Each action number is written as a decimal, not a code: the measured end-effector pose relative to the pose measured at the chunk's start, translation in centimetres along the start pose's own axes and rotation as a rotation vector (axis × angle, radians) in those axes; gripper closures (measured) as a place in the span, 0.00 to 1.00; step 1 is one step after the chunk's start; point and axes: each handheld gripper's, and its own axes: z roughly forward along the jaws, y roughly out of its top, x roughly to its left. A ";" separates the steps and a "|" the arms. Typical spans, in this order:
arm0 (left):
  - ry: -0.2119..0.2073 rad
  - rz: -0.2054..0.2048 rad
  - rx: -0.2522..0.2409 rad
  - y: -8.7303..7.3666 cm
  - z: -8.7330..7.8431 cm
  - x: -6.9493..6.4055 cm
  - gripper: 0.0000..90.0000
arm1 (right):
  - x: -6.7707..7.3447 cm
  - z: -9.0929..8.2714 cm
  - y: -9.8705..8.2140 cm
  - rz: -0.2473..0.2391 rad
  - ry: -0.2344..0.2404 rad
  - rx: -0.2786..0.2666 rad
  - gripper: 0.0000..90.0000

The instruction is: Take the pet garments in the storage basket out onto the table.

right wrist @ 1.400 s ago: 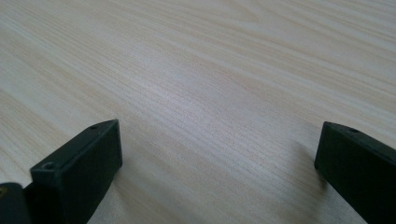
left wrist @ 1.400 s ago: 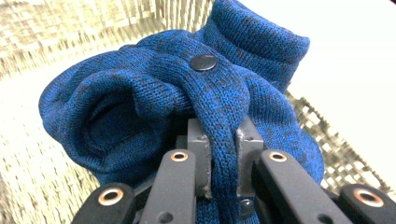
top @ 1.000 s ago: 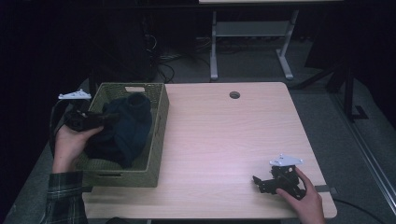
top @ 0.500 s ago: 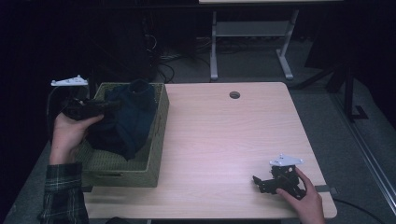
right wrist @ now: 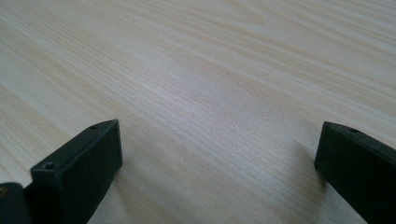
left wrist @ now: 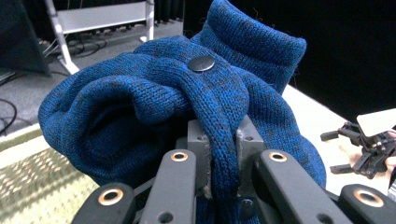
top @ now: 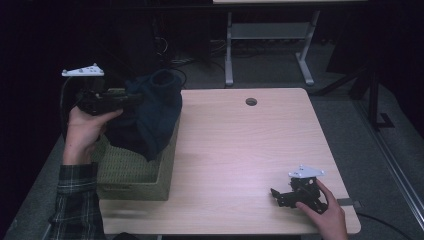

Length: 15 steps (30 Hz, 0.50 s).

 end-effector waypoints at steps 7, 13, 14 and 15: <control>-0.038 0.036 -0.010 1.6 1.8 -1.5 0.90 | 0.0 0.0 0.0 0.000 0.000 0.000 0.01; -0.067 0.063 -0.015 2.8 3.6 -3.1 0.89 | 0.0 0.0 0.0 0.000 0.000 0.001 0.01; -0.075 0.069 -0.017 3.0 3.9 -3.3 0.90 | 0.0 0.0 0.0 0.000 0.000 0.001 0.01; -0.086 0.075 -0.020 3.2 4.3 -3.6 0.89 | 0.0 0.0 0.0 0.000 0.000 0.001 0.01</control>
